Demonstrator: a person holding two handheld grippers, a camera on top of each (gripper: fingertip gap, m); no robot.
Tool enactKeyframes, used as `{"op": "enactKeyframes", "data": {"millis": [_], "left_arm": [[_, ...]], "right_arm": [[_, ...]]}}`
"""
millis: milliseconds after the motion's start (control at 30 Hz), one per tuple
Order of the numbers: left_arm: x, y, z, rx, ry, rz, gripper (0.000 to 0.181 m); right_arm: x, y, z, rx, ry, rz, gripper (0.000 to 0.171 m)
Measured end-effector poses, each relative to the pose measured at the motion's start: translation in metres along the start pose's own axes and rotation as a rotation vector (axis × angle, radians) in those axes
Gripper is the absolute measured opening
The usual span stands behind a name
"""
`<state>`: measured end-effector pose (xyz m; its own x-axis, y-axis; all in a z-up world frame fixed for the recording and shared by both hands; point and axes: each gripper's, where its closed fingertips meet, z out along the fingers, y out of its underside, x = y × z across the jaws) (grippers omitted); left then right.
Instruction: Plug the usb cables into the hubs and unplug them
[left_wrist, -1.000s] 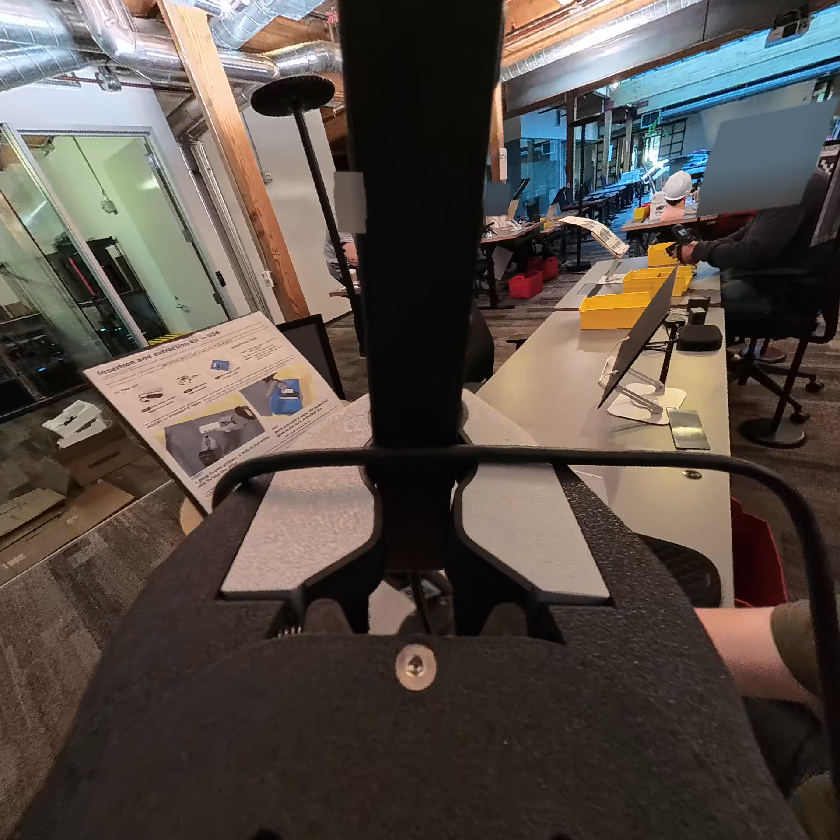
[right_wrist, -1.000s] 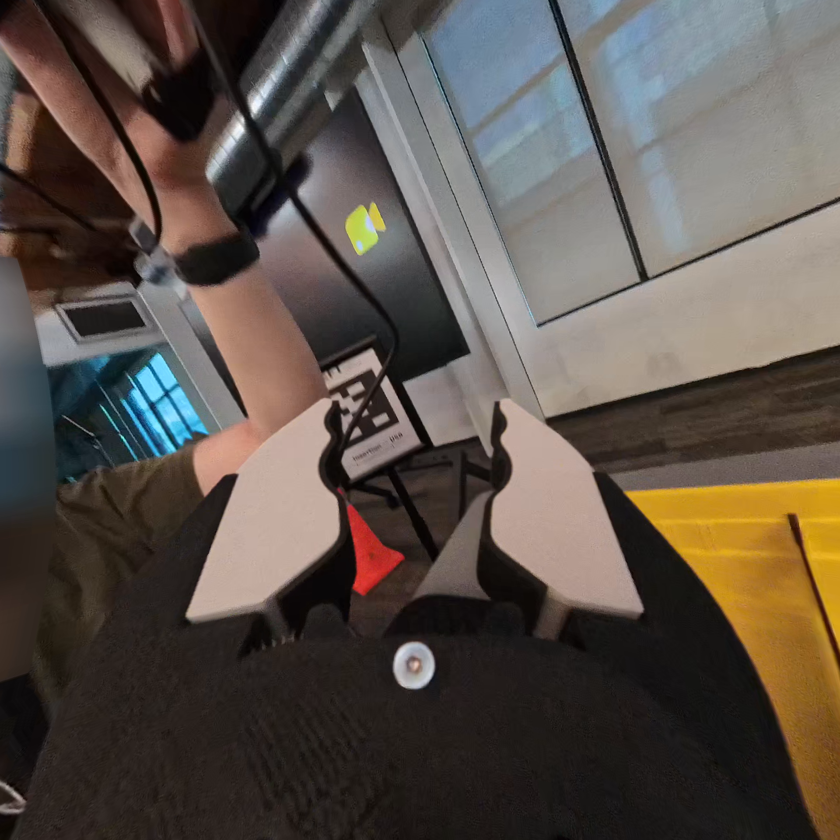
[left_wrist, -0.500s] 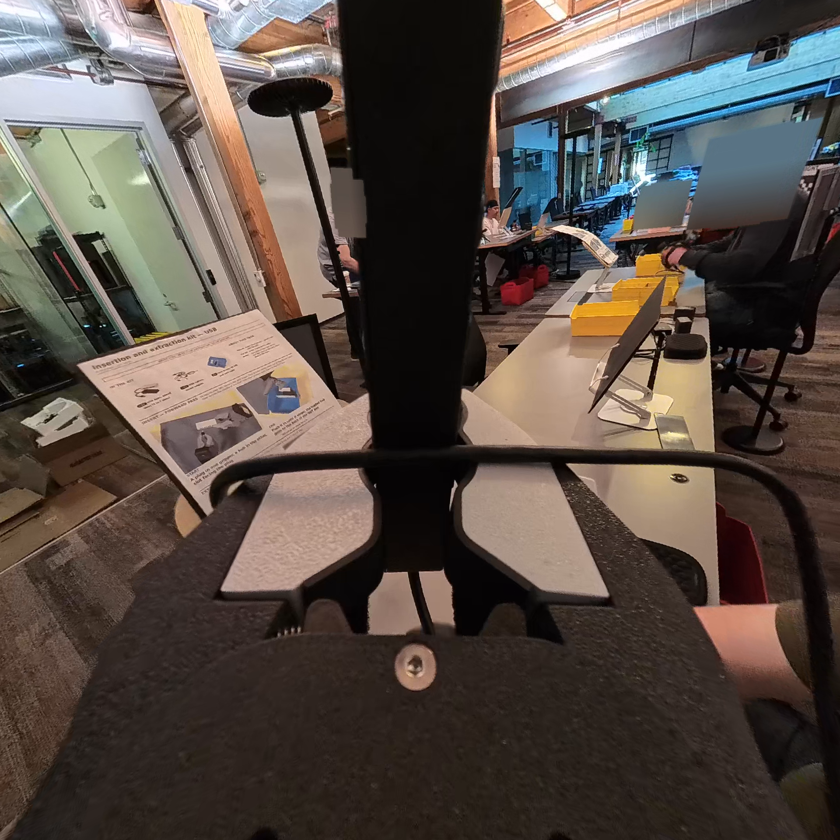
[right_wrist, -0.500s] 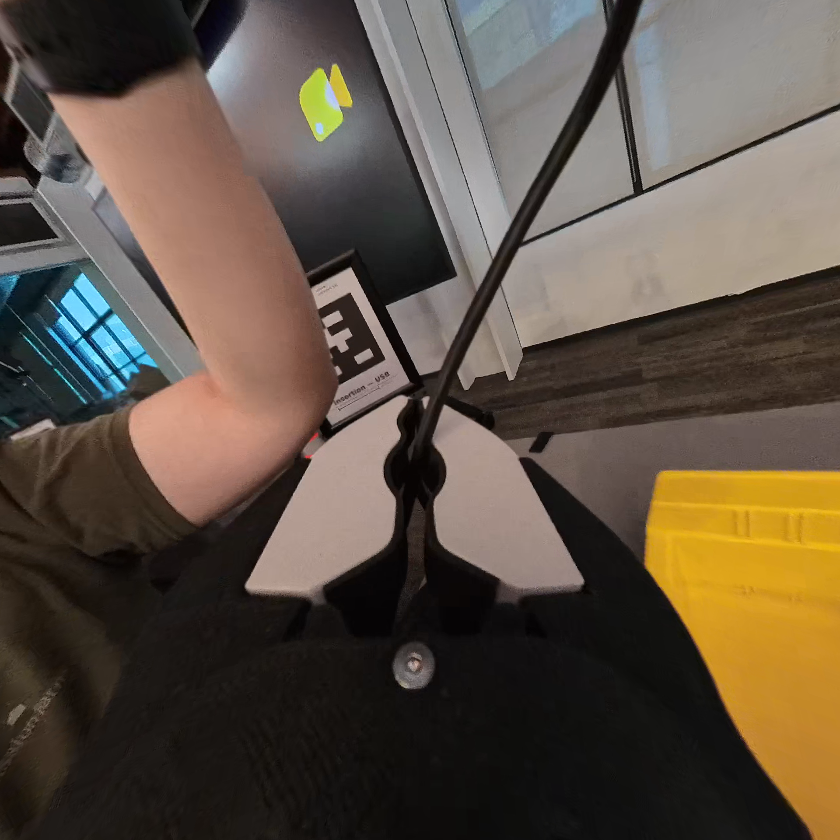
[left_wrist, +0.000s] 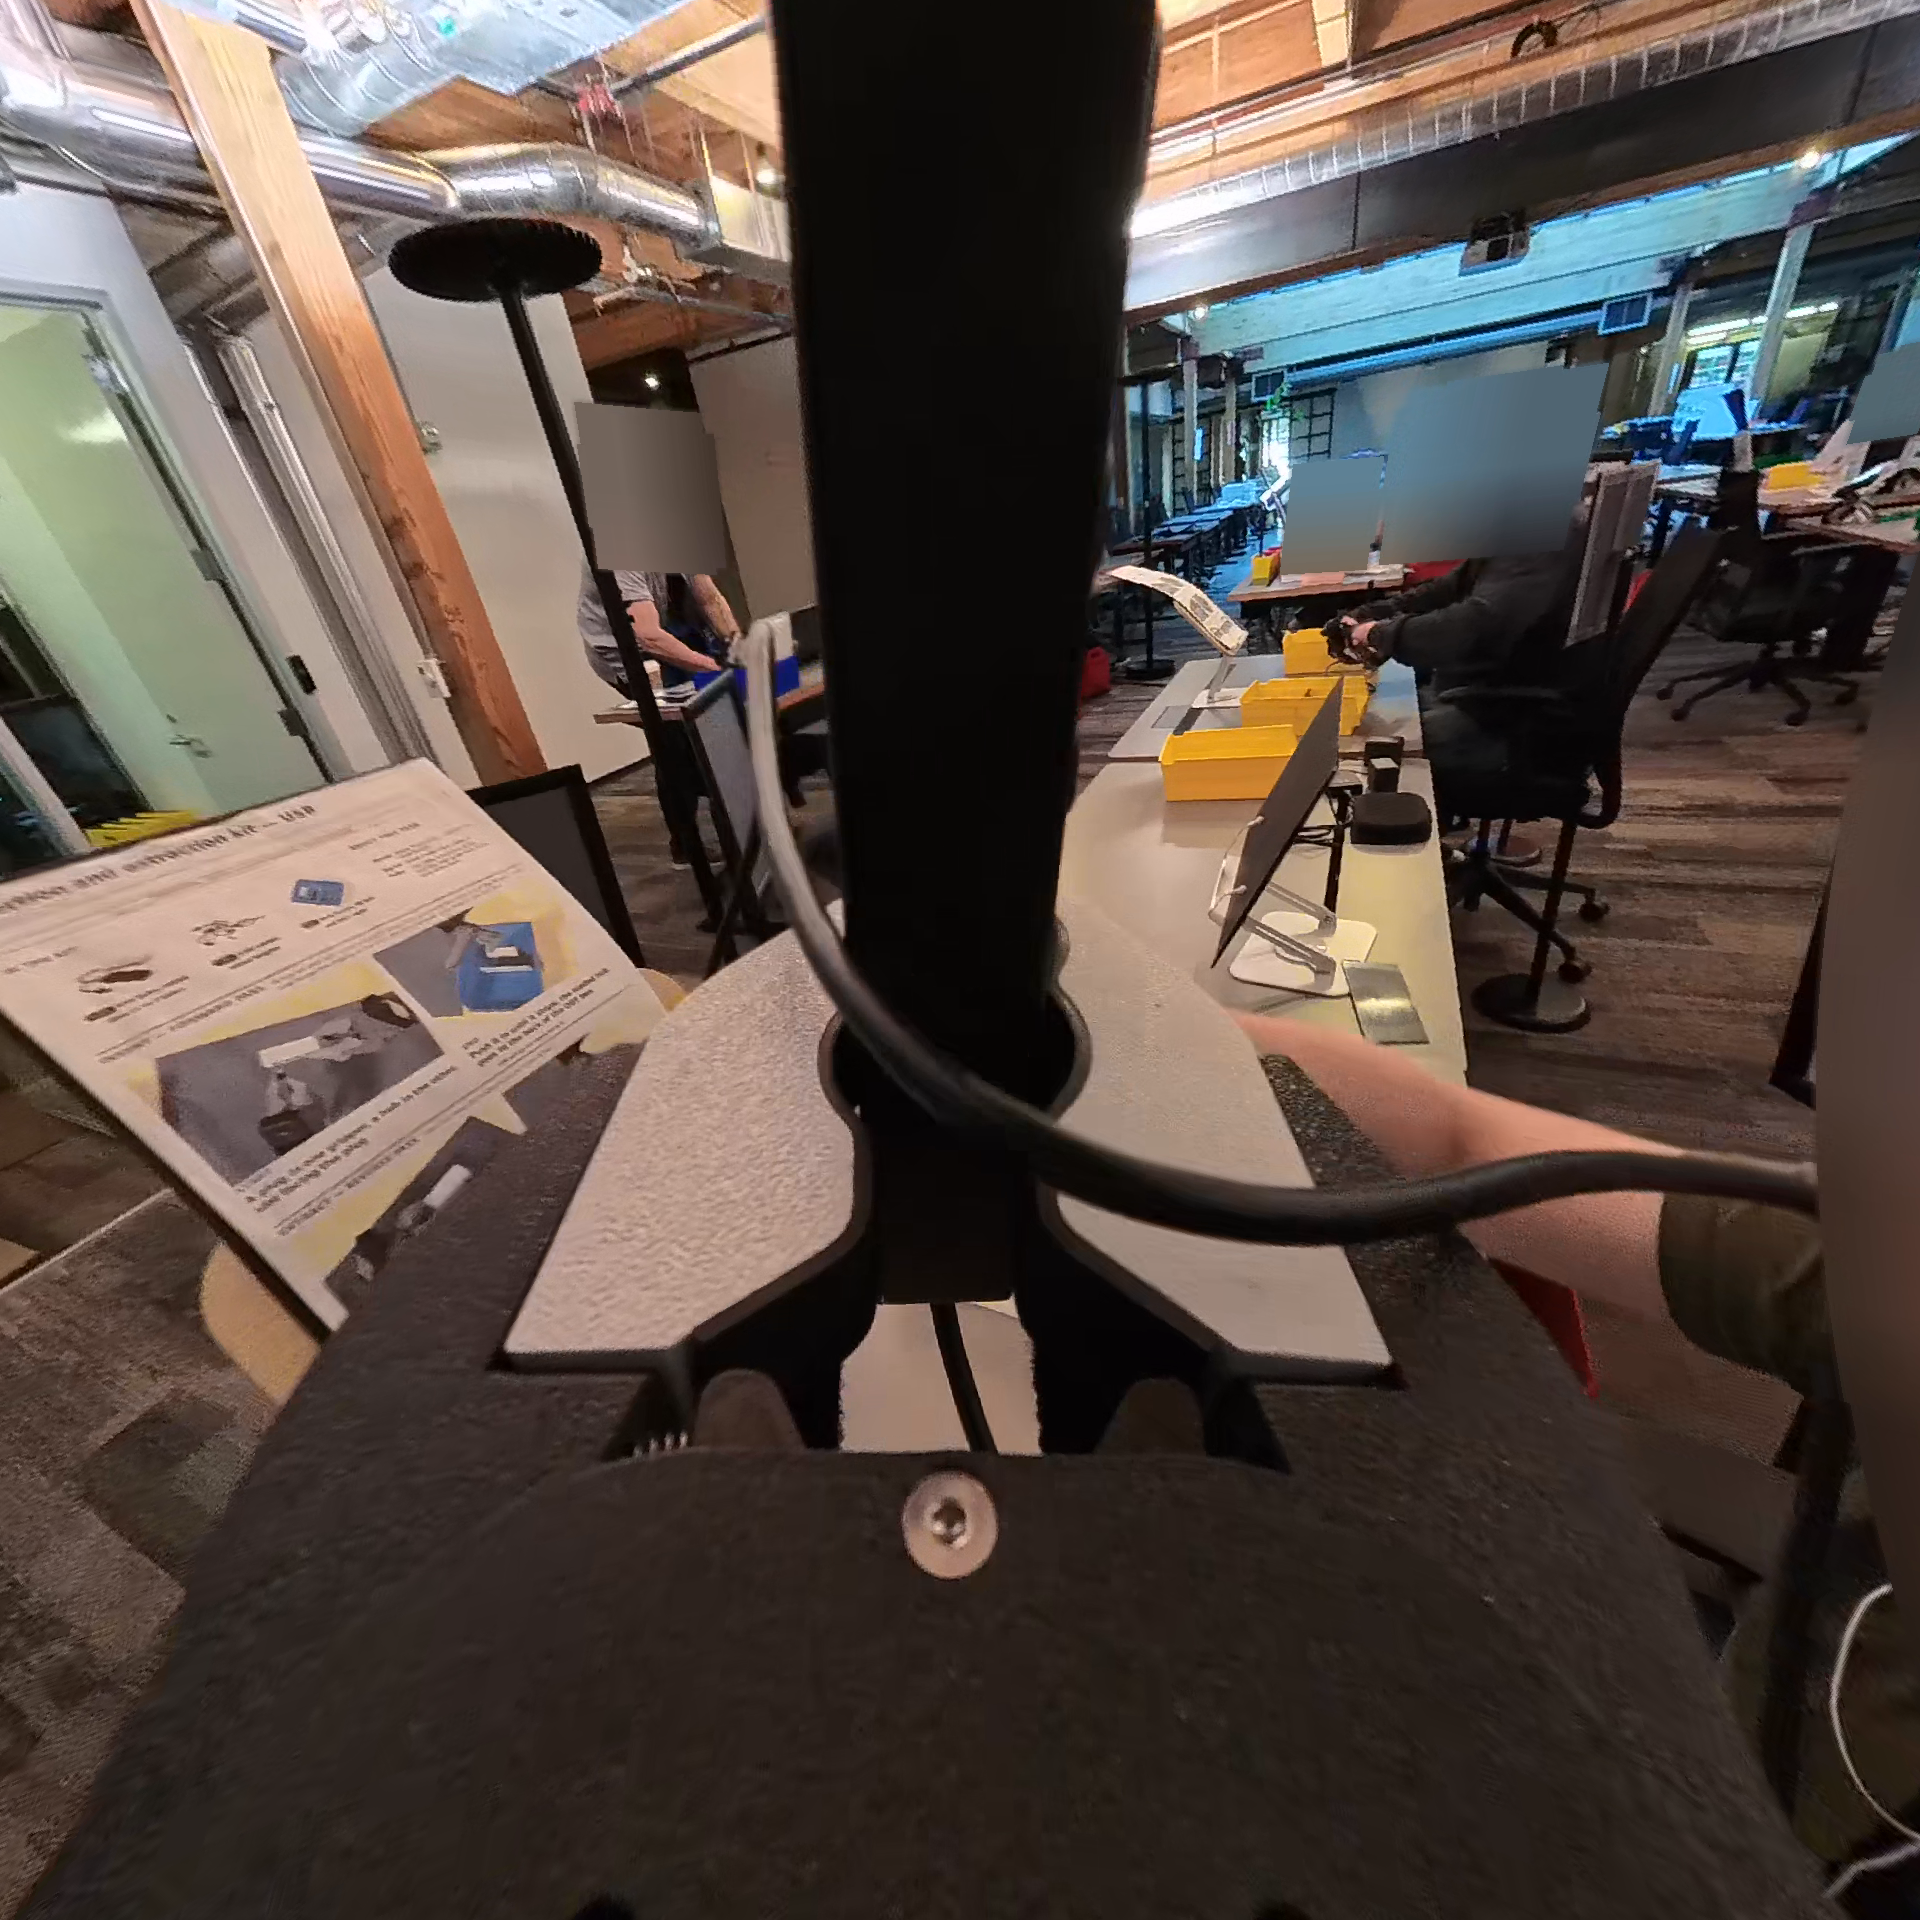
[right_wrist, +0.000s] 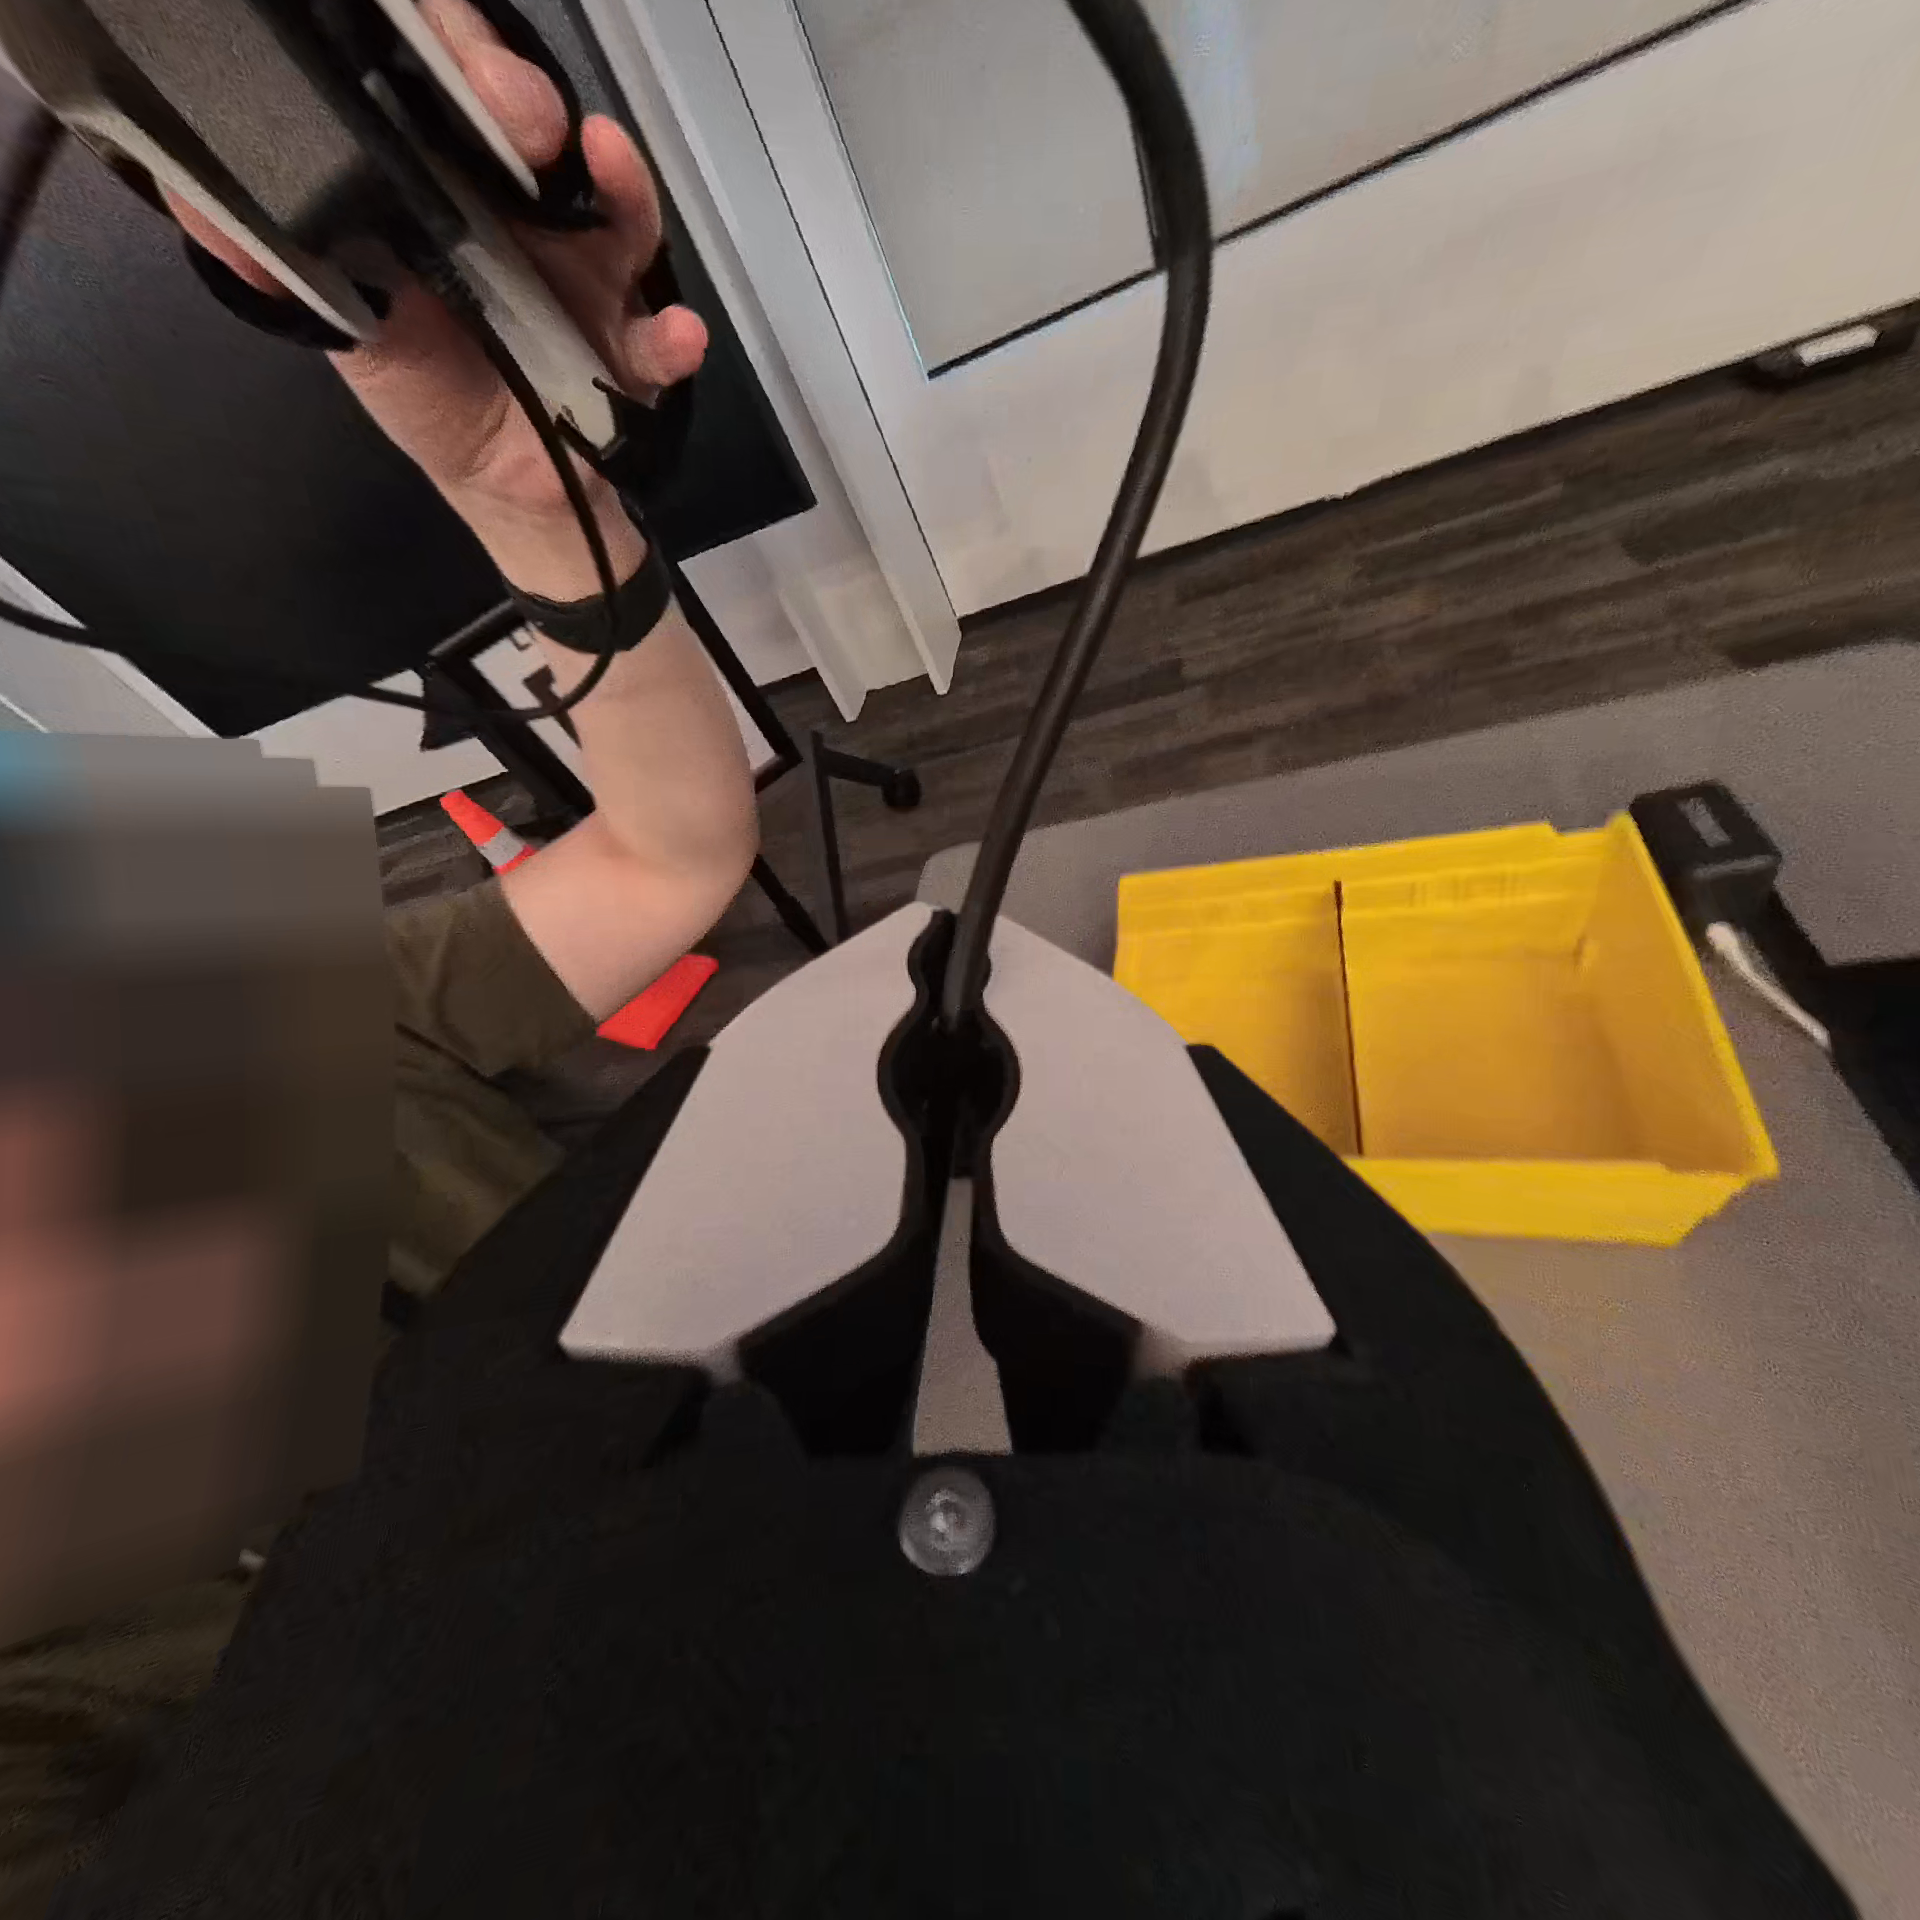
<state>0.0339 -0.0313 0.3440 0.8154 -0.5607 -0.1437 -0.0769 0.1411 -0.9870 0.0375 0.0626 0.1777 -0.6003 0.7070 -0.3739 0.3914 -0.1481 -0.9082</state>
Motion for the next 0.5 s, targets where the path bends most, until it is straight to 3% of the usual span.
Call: {"op": "enactKeyframes", "data": {"millis": [133,267,500], "left_arm": [[0.002,0.022,0.035,-0.029,0.058,-0.047,0.027],[0.008,0.049,0.086,-0.066,0.125,-0.081,0.027],[0.026,0.096,0.176,-0.116,0.232,-0.127,0.027]], "right_arm": [[0.016,0.030,-0.072,-0.043,0.019,0.194,0.001],[0.050,0.080,-0.134,-0.097,0.170,0.310,0.000],[0.094,0.130,-0.184,0.034,0.192,0.451,0.001]]}}
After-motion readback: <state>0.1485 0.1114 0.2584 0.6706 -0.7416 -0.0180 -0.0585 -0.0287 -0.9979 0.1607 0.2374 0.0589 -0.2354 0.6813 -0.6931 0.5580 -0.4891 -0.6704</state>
